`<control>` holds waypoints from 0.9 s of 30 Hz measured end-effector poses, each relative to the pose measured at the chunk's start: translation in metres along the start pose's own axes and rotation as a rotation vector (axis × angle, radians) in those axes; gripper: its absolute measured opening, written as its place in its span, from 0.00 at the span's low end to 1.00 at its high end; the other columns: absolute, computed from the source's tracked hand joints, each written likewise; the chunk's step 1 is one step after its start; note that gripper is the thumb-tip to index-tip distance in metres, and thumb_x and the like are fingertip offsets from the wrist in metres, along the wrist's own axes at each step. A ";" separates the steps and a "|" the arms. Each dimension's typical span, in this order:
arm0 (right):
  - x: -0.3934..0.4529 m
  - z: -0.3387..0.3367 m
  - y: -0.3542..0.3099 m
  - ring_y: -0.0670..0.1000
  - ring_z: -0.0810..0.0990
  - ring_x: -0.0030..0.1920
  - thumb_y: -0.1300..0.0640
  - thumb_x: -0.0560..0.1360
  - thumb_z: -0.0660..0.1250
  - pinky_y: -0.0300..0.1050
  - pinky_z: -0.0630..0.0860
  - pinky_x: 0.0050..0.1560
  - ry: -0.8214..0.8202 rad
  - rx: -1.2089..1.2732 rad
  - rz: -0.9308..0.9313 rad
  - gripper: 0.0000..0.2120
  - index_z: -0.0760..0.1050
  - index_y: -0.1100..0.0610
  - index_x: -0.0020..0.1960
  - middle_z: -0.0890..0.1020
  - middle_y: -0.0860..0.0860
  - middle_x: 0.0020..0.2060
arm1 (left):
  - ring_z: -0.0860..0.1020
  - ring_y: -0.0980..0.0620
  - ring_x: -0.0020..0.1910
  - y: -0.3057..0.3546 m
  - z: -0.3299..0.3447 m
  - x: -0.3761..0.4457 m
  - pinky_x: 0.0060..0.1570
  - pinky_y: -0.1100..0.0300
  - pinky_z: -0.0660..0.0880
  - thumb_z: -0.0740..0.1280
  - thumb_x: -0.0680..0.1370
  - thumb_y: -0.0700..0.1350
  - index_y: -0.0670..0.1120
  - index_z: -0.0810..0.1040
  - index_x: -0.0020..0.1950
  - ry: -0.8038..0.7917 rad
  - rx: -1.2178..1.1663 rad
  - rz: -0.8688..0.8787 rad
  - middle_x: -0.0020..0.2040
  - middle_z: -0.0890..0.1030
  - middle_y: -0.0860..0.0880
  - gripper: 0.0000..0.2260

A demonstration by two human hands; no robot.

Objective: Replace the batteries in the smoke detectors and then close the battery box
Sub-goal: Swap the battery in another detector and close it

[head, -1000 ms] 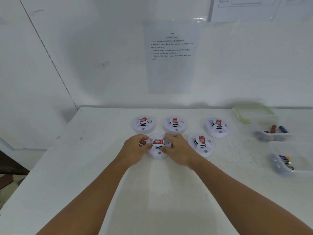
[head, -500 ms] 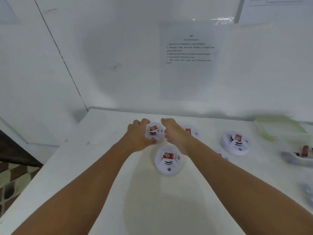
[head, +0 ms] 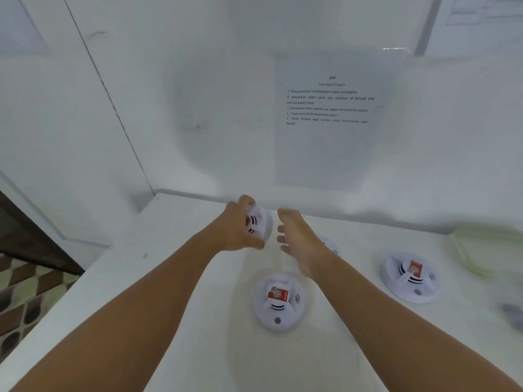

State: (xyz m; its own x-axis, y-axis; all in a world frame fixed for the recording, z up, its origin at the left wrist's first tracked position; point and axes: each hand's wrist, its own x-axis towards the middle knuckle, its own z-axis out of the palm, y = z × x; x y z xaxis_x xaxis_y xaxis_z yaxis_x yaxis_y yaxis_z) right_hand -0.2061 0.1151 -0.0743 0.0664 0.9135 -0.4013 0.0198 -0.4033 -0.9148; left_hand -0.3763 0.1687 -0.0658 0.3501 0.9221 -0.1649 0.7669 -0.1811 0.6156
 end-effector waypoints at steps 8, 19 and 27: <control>-0.013 0.007 -0.029 0.54 0.83 0.61 0.51 0.81 0.69 0.51 0.78 0.66 -0.256 0.005 -0.259 0.20 0.73 0.40 0.71 0.81 0.51 0.62 | 0.79 0.46 0.64 0.008 -0.024 -0.041 0.58 0.48 0.83 0.84 0.64 0.34 0.58 0.62 0.75 0.043 -0.726 0.156 0.69 0.73 0.48 0.49; -0.020 0.011 -0.031 0.48 0.73 0.64 0.41 0.76 0.73 0.42 0.71 0.64 -0.170 -0.606 -0.748 0.26 0.71 0.34 0.72 0.71 0.45 0.62 | 0.80 0.49 0.60 0.000 -0.039 -0.076 0.51 0.51 0.84 0.81 0.65 0.29 0.53 0.68 0.72 0.118 -0.550 0.273 0.62 0.79 0.50 0.42; -0.041 0.009 -0.057 0.45 0.72 0.59 0.38 0.72 0.75 0.46 0.62 0.65 -0.061 -1.013 -1.113 0.28 0.74 0.42 0.70 0.77 0.41 0.59 | 0.80 0.49 0.59 0.004 -0.063 -0.099 0.46 0.55 0.82 0.81 0.64 0.29 0.56 0.69 0.70 -0.011 -0.412 0.266 0.61 0.78 0.55 0.42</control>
State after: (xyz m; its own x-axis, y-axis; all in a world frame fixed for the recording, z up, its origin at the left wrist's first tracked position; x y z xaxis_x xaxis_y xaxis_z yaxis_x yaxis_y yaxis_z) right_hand -0.2189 0.1012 -0.0060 -0.4856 0.7595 0.4329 0.6935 0.6362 -0.3381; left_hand -0.4416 0.0982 0.0015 0.5122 0.8582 0.0330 0.3745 -0.2578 0.8907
